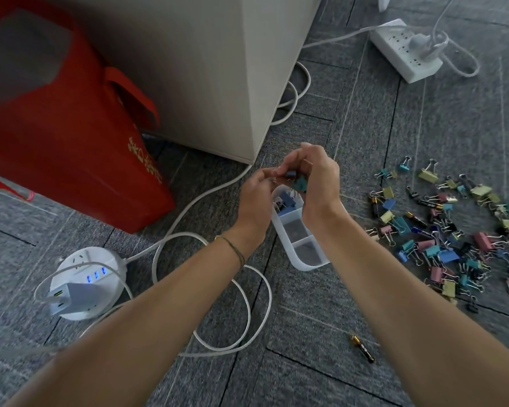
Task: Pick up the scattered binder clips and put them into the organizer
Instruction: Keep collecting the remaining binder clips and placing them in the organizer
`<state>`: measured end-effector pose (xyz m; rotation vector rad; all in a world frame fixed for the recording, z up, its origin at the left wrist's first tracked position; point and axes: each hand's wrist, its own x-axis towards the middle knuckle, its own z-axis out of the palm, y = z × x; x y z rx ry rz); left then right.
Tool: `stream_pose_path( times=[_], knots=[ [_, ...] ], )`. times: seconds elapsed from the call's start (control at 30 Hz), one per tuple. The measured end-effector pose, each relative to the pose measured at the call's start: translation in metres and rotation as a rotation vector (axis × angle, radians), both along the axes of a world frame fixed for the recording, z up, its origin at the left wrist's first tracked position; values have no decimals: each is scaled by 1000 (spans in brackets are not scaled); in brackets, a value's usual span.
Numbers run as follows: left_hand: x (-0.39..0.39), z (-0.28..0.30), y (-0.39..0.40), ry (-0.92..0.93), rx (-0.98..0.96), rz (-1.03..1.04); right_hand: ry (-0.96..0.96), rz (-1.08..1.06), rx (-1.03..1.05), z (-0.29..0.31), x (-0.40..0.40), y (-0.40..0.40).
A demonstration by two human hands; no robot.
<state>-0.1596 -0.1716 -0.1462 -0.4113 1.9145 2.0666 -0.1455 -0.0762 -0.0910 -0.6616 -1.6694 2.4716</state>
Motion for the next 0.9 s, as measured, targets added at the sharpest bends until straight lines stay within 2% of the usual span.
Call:
stream_pose_path(
  times=[0.2,0.43,0.53,0.57,0.63,0.73,0.8,0.9],
  knots=[
    [1,4,2,-26,45,24,-2,-1,37,4,1,1],
    [-5,12,2,-26,78,-38,105,137,227,10,-2,-3],
    [-3,26,-3,14,-39,-57,109,179,294,17,-2,5],
    [-1,31,-5,30,-84,-66,107,195,363,19,-1,10],
    [2,35,-8,65,-158,-98,84,247,640,24,6,21],
    [10,32,-12,132,-277,-159,-17,442,1032,26,30,32],
    [17,35,-14,223,-386,-178,-74,527,1156,30,43,42],
    [19,50,-9,458,-538,-290,-117,514,1211,45,44,71]
  ],
)
